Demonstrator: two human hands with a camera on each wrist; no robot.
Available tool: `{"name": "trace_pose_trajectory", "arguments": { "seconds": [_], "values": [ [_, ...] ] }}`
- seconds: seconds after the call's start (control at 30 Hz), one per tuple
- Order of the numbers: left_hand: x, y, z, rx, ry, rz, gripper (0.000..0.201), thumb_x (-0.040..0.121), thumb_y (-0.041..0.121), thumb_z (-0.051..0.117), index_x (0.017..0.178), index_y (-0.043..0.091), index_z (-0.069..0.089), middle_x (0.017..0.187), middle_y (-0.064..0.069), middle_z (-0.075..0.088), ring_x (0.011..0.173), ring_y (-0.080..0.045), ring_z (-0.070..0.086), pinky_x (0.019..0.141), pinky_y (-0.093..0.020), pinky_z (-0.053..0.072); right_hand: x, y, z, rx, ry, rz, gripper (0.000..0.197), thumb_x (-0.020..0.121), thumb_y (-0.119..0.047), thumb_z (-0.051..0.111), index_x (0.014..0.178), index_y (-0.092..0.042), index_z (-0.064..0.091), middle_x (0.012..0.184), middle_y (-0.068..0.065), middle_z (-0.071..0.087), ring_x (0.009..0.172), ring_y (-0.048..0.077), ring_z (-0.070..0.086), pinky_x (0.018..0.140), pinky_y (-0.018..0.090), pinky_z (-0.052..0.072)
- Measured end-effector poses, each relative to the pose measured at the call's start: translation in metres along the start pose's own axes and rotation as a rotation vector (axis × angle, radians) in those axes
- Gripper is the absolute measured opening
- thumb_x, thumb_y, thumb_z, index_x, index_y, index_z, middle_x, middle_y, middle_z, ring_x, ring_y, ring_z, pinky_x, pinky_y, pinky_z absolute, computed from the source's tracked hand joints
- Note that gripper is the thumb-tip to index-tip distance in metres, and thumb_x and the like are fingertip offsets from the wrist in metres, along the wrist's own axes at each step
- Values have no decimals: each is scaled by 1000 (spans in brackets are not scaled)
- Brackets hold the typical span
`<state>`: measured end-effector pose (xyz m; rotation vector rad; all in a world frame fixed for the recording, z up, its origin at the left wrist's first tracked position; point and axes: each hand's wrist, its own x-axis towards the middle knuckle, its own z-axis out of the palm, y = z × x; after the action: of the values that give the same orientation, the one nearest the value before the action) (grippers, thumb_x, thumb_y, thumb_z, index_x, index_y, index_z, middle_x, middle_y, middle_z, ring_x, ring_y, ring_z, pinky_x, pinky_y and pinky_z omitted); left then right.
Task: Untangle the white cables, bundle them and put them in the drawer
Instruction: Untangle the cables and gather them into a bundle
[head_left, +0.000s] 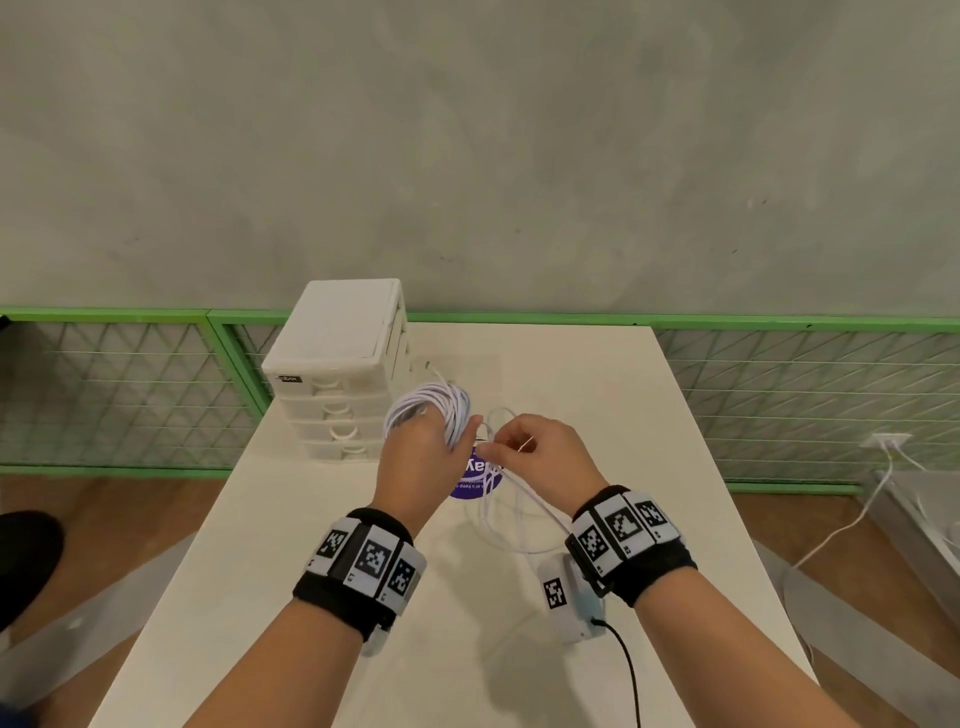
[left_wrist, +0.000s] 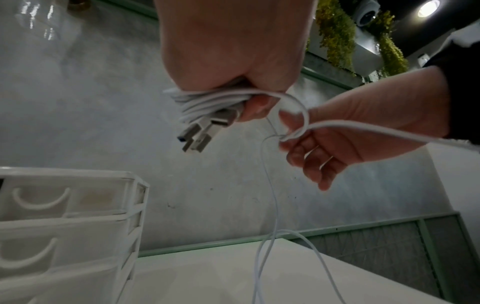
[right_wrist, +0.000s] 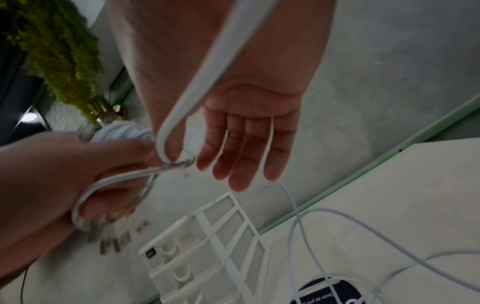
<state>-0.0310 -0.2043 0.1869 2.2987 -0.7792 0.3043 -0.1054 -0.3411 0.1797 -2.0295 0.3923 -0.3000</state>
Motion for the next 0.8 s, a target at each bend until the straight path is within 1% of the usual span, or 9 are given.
{"name": "trace_pose_trajectory", "arguments": {
  "seconds": [0.1,0.17,0.23,0.33,0.4,0.47,0.6,0.7,0.8],
  "values": [
    [-2,6,-1,51,11,76,39,84,26,72,64,11,41,52,-15,56,44,-23,43,46,-29,32,3,3,8,-77,-11,0,17,78,-31,71,71,-19,62,68,-2,63,61,8,53,61,19,41],
    [-1,4,-1,98,-34,100,42,80,25,75,60,12,41,46,-11,53,39,-23,45,43,-26,30,2,6,9,-74,-12,9,19,79,-25,71,69,-11,63,67,7,64,59,12,52,62,25,42],
    [1,-3,2,93,-119,38,37,86,35,67,66,9,49,57,-9,56,53,-25,54,52,-28,34,-1,7,7,-19,-34,31,18,80,-20,70,74,-4,66,68,12,66,59,11,53,62,23,43],
    [0,-13,4,62,-255,12,39,89,42,61,75,7,53,70,-5,57,65,-20,52,59,-28,36,-4,5,5,-102,-114,20,20,84,-18,63,69,-6,68,64,4,65,50,1,49,56,16,38],
    [-3,-14,7,68,-253,41,42,90,44,58,81,3,59,73,-6,60,67,-21,53,62,-29,41,-4,2,7,-256,-198,-14,28,87,-19,57,60,-13,63,58,0,58,48,4,47,55,20,35],
    [-4,-17,10,111,-260,44,43,91,46,54,79,5,57,71,-6,58,66,-20,51,61,-29,38,-3,1,9,-333,-235,-33,30,88,-19,53,59,-14,60,62,6,60,54,9,47,60,29,37],
    [2,-23,14,203,-269,2,42,94,46,48,72,11,48,66,-1,50,63,-19,47,60,-27,32,-3,5,8,-313,-176,-47,29,87,-19,53,66,-3,64,68,14,64,59,16,48,62,33,41],
    [8,-31,17,217,-237,-114,44,95,47,45,72,10,51,65,-2,52,63,-20,51,59,-27,36,-2,5,12,-308,-111,-68,19,81,-17,59,65,-8,62,57,1,54,56,12,45,59,28,38],
    [15,-32,20,253,-202,-171,46,95,48,44,69,9,48,63,-4,51,61,-22,51,58,-29,36,-2,3,19,-181,-36,-85,15,76,-10,61,67,-18,53,60,-9,49,55,5,44,56,17,36]
  ]
}}
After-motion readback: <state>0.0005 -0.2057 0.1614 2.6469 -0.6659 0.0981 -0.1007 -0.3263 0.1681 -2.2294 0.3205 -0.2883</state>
